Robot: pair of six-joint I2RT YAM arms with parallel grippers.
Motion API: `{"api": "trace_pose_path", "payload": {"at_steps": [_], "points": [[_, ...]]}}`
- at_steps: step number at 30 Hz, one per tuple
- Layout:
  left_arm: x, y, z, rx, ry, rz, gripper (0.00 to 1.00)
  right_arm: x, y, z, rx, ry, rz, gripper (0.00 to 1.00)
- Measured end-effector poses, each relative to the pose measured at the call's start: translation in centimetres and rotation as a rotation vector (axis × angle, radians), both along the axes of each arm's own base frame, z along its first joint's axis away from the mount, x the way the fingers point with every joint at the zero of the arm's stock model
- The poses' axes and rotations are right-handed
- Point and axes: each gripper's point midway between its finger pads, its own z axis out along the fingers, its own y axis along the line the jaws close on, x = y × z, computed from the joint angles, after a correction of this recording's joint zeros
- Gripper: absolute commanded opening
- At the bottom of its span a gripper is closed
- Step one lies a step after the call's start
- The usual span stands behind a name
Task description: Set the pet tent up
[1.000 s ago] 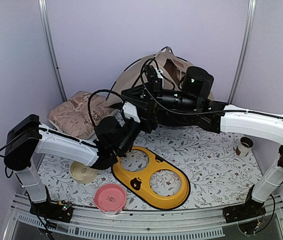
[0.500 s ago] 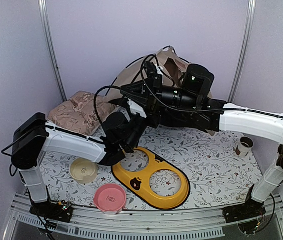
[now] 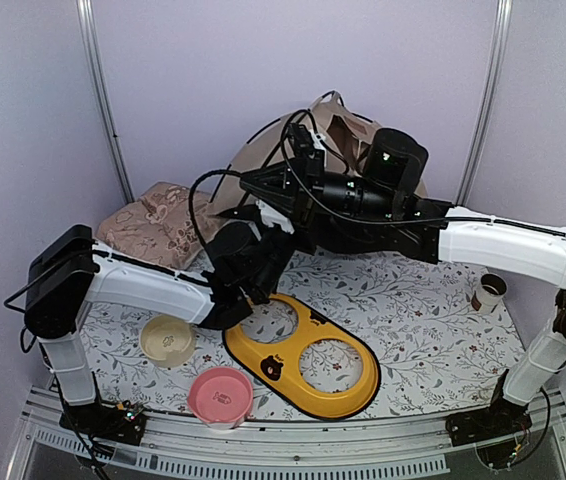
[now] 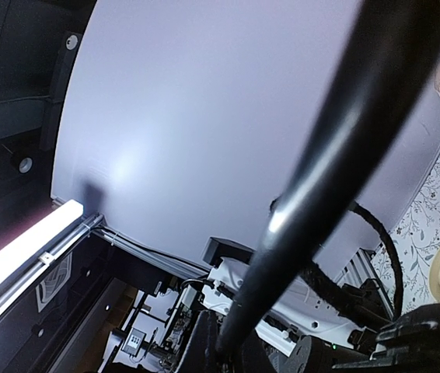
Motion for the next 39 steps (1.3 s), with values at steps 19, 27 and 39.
{"api": "trace_pose_path", "payload": {"at_steps": [19, 27, 39], "points": [[-4.5, 3.3, -3.2, 0.027, 0.016, -0.113, 0.00, 1.7, -2.9, -3.7, -0.123, -0.048, -0.065, 0.00], [-7.5, 2.8, -5.0, 0.060, 0.030, -0.163, 0.00, 4.1, -5.0, -5.4, -0.181, -0.078, -0.149, 0.00], [-8.2, 3.4, -5.4, 0.062, 0.041, -0.154, 0.00, 4.7, -6.7, -6.0, -0.217, -0.124, -0.190, 0.00]]}}
